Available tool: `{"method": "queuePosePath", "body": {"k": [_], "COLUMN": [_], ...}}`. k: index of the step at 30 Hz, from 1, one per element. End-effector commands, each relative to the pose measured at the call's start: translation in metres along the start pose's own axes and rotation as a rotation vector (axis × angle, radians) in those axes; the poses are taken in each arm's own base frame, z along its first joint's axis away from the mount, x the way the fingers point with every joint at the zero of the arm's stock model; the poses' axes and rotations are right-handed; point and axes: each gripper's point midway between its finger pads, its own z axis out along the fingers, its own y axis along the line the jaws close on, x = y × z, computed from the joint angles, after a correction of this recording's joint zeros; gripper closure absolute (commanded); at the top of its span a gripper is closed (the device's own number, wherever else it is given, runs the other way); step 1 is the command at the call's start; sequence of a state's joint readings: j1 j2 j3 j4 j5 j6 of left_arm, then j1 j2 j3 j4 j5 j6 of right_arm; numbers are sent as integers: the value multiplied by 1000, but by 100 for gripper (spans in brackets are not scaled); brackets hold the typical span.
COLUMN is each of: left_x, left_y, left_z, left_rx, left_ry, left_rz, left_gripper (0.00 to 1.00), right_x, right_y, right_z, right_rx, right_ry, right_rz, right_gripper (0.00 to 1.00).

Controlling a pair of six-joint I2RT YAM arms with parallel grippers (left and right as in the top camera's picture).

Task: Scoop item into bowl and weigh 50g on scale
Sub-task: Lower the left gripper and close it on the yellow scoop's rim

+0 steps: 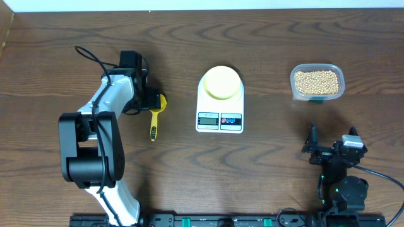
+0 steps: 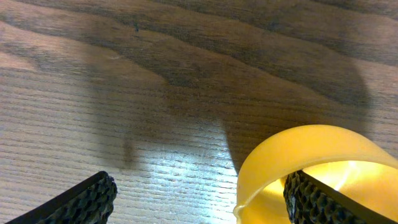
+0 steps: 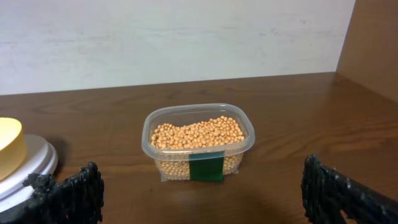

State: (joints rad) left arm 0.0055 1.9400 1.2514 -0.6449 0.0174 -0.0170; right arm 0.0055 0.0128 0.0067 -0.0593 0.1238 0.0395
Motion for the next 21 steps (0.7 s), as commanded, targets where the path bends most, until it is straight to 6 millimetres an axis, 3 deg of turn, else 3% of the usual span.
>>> {"method": "queuePosePath", "body": {"k": [1,14,21], "left_x": [3,3,3], "left_y": [3,3,3], "left_z": [3,3,3], "left_rx": [-4,-4,-4], "left_ry": [11,12,12], "left_rz": [16,15,15], "left_gripper": [12,13,42], "right_x": [1,1,0], "right_y": [3,3,3], "right_z": [0,0,0], "right_rx": [-11,-11,-11], "right_ry": [0,0,0], "right_rz": [-12,-12,-12], "right_gripper": [1,1,1]}}
